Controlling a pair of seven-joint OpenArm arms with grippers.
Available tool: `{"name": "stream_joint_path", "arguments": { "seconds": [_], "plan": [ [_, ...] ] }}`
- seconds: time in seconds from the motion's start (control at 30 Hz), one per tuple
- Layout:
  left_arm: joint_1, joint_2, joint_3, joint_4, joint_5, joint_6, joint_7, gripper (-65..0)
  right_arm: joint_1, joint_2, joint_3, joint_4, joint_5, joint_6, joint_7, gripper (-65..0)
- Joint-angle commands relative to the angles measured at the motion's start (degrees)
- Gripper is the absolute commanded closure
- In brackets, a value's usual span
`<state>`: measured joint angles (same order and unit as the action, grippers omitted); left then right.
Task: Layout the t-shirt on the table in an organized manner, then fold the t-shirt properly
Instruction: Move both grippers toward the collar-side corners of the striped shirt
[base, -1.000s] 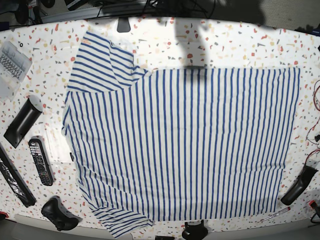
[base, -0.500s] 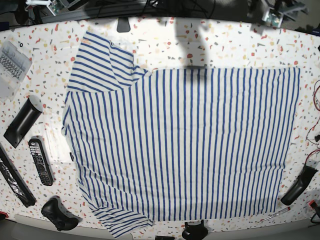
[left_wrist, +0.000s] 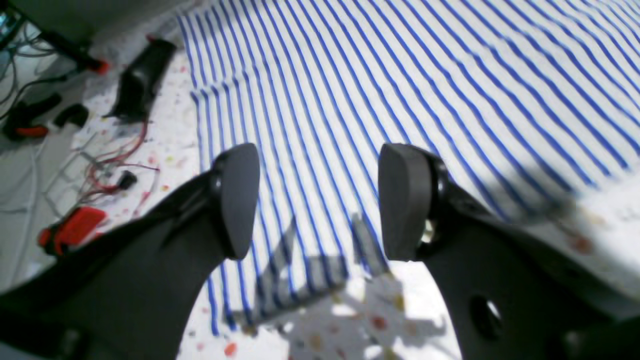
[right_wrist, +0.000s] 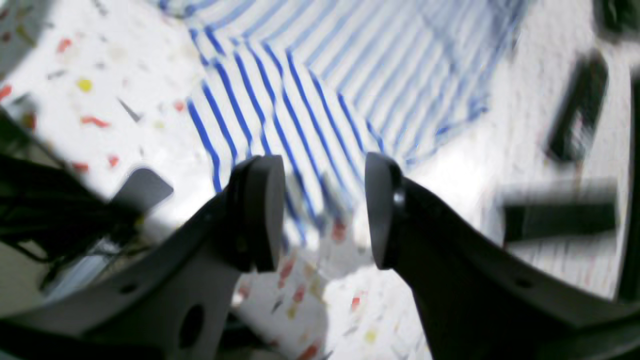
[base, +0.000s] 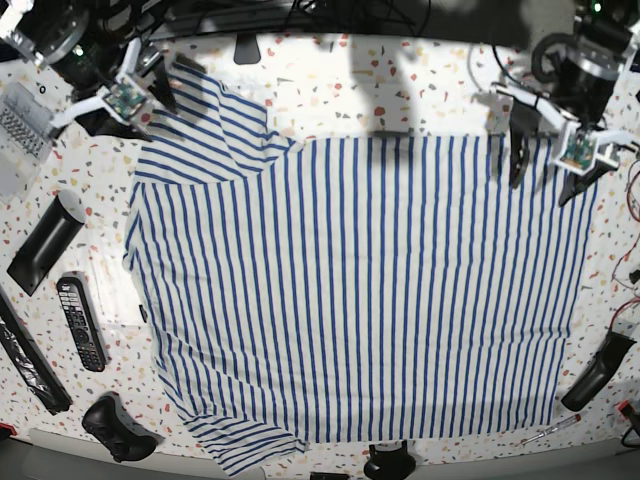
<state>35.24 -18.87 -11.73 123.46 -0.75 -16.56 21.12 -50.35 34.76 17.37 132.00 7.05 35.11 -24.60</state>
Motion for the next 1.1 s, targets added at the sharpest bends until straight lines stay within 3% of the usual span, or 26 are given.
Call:
{"name": "stream_joint_path", "arguments": {
  "seconds": [0.0,0.07,0.13,0.2,0.33,0.5,0.57,0.63,0.7,0.87,1.07],
  "plan": [
    [-1.14,-0.76,-0.24,-1.6,0.42,-1.64,0.15,-33.9,0.37,0.48,0.24,0.9,0.13,2.12,1.29,-26.1],
    [-3.67,-2.29,-0.24,-7.65,0.52,-5.46,0.66,-34.0,1.46,0.48,0.24,0.9,0.17,4.68,1.49,-26.1],
    [-5.79,-4.52,-0.24,-13.97,0.52,-8.2,0.66,-34.0,1.84,0.48,0.24,0.9,0.0,4.89,1.44,-27.0],
    [-7.34,-7.21,-0.22,-19.63,0.55,-9.29,0.63,-34.5,1.79,0.46,0.24,0.9,-1.25,4.89,1.42,-30.2],
    [-8.52,-13.22,-0.22,-27.21,0.76,-10.12,-1.36,-38.6,1.81,0.46,0.24,0.87,-2.56,4.89,1.4,-30.8],
    [-8.44,-18.78,0.74,-31.28,0.79,-15.28,-6.58,-38.7,1.81,0.44,0.24,0.87,-2.36,4.89,1.29,-30.8],
    [-8.61,-20.35,2.82,-32.33,4.87,-15.19,-12.02,-38.7,1.81,0.44,0.24,0.87,-2.36,4.89,1.2,-30.8],
    [-9.03,-21.57,5.68,-33.79,14.01,-14.78,-18.38,-38.7,1.81,0.39,0.24,0.87,-2.34,4.89,1.2,-30.8],
    [-9.6,-22.64,9.31,-35.8,19.96,-13.22,-21.18,-38.7,1.81,0.31,0.24,0.87,-2.34,4.89,1.25,-30.8],
    [-9.84,-23.08,15.96,-39.36,27.45,-4.09,-19.34,-38.6,1.81,0.31,0.24,0.87,-2.34,4.89,1.25,-30.8],
    [-9.73,-23.28,16.7,-39.39,33.66,-2.08,-10.51,-35.0,1.81,0.31,0.24,0.85,-1.2,4.89,1.2,-30.8]
  ]
}}
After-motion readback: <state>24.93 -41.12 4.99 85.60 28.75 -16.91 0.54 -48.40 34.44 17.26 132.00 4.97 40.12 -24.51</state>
